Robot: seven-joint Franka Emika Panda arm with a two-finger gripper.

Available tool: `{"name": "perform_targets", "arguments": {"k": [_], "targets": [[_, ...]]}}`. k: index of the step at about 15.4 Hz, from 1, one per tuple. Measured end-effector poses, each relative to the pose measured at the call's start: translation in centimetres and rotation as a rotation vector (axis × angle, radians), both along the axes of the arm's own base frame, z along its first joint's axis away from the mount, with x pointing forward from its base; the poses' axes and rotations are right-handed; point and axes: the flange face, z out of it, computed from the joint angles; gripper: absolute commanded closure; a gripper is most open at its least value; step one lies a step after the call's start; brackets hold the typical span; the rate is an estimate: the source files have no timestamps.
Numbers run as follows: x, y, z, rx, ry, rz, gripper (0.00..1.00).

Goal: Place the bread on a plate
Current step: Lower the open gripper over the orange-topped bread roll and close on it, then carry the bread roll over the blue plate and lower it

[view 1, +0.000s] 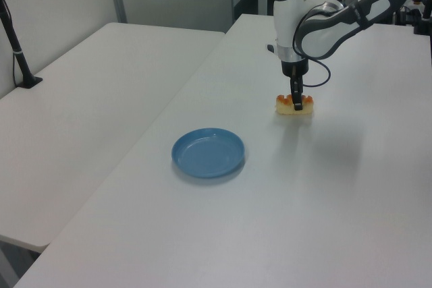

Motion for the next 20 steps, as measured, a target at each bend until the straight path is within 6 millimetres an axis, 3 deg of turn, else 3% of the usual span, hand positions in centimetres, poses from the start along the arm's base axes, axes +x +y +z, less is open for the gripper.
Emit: {"name": "perform_targets", "arguments": {"k": [2, 4, 9, 15, 16, 19, 20], "targets": [[0.5, 0.2, 0.8, 0.005, -0.031, -0.007, 0.57], [1.7, 1.4, 2.9, 0.042, -0.092, -0.046, 0.54], [4.0, 9.8, 8.7, 0.147, -0.23, -0.136, 0.53], [6.5, 20.3, 9.5, 0.226, -0.374, -0.206, 0.53], [6.9, 21.4, 9.2, 0.228, -0.379, -0.208, 0.46], [7.9, 23.1, 6.7, 0.211, -0.376, -0.218, 0.07], [8.4, 23.3, 5.7, 0.208, -0.379, -0.224, 0.0]]}}
